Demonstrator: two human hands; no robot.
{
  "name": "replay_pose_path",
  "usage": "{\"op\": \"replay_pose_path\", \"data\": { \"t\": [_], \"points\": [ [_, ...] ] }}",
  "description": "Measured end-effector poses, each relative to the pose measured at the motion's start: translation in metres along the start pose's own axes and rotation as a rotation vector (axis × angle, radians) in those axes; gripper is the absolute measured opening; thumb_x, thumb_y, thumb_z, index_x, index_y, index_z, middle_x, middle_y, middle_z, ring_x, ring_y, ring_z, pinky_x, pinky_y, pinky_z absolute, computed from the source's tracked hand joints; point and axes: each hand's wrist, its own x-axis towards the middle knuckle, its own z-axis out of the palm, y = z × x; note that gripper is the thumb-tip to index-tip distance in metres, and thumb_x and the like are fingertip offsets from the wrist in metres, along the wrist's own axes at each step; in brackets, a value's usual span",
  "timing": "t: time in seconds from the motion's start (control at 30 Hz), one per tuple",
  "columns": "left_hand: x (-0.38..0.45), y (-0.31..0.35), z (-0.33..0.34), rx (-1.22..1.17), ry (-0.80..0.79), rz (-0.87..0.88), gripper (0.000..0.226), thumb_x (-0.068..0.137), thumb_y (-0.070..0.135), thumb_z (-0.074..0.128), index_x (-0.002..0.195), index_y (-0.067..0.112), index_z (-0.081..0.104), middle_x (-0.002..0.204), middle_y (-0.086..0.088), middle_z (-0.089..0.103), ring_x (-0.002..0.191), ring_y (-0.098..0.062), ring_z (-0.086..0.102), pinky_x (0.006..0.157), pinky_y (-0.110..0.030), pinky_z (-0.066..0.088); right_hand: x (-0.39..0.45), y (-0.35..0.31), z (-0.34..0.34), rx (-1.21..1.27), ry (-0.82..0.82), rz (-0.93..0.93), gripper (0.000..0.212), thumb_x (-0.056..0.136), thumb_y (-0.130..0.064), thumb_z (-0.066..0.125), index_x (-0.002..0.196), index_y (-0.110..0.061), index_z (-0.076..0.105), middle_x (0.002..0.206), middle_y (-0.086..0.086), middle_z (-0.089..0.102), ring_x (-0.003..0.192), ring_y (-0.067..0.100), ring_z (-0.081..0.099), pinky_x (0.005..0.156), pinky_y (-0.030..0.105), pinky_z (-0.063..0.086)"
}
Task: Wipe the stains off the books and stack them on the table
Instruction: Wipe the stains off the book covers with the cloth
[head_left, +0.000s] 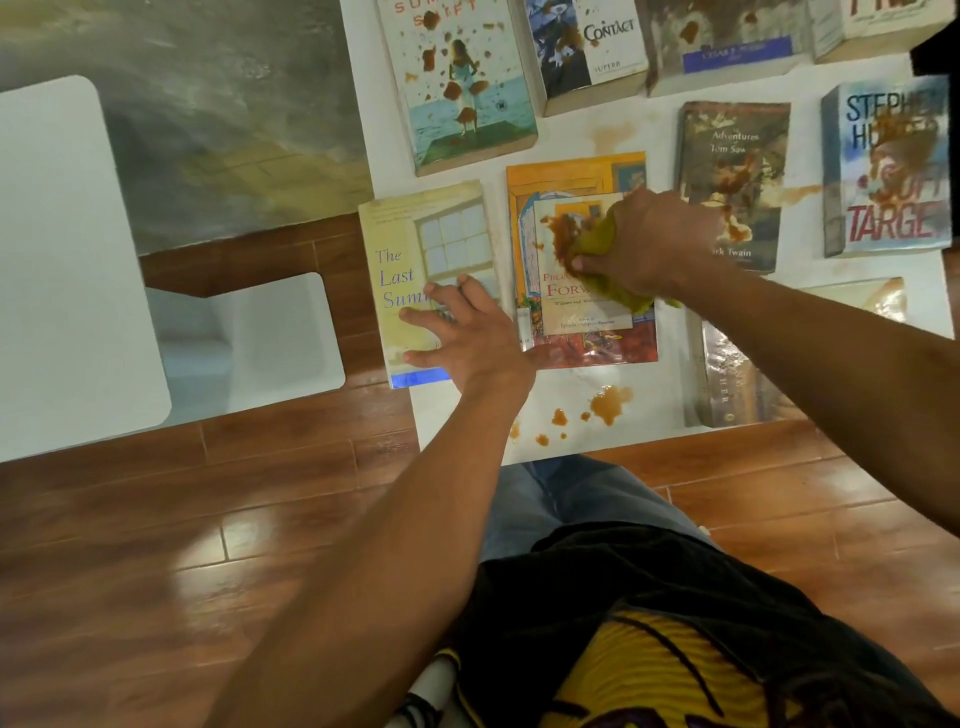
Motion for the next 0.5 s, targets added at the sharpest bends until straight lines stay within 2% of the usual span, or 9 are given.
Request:
{"op": "replay_pose_path", "data": {
  "t": [0.1,0.17,0.27,0.4,0.5],
  "points": [
    [0.001,0.001,0.002,-0.003,-0.001,-0.002,0.135,0.07,0.075,0.074,0.153,0.004,-0.005,0.161,-0.026,-0.004,0.144,-0.06,0.001,0.104,-0.076,0.03,0.008,0.004,-0.008,0.117,0.02,0.058,0.072,0.074,-0.073,0.069,0.106,-0.01,0.059,0.08,0.003,0.053,0.077,0.026,0.058,0.065,0.037,0.049],
    [0.001,-0.001,0.001,0.016,0.007,-0.013,0.135,0.07,0.074,0.074,0.152,0.003,-0.006,0.161,-0.026,-0.004,0.144,-0.061,0.002,0.103,-0.075,0.031,0.007,0.0,-0.008,0.126,0.022,0.054,0.07,0.076,-0.072,0.069,0.107,-0.01,0.058,0.088,0.005,0.059,0.083,0.029,0.063,0.07,0.04,0.054],
    [0.0,-0.001,0.001,0.007,-0.007,-0.008,0.133,0.071,0.075,0.072,0.152,0.003,-0.006,0.161,-0.027,-0.005,0.144,-0.061,0.0,0.104,-0.075,0.029,-0.001,-0.005,-0.004,0.003,-0.007,-0.03,0.069,0.078,-0.074,0.065,0.104,-0.011,0.057,0.091,0.007,0.058,0.093,0.031,0.064,0.07,0.039,0.05],
    [0.0,0.001,0.001,-0.009,-0.012,-0.004,0.133,0.071,0.074,0.072,0.152,0.004,-0.006,0.161,-0.027,-0.006,0.144,-0.061,0.0,0.104,-0.076,0.028,0.006,-0.001,-0.01,0.083,0.014,0.024,0.068,0.075,-0.071,0.07,0.104,-0.01,0.059,0.093,0.008,0.065,0.084,0.028,0.064,0.069,0.038,0.054],
    [0.001,0.0,0.001,0.001,-0.002,-0.012,0.133,0.07,0.073,0.074,0.152,0.003,-0.004,0.161,-0.027,-0.004,0.144,-0.061,0.001,0.104,-0.075,0.029,0.0,-0.008,-0.004,-0.006,0.014,-0.046,0.067,0.079,-0.072,0.066,0.105,-0.011,0.059,0.09,0.006,0.058,0.087,0.028,0.062,0.067,0.037,0.048]
  ]
}}
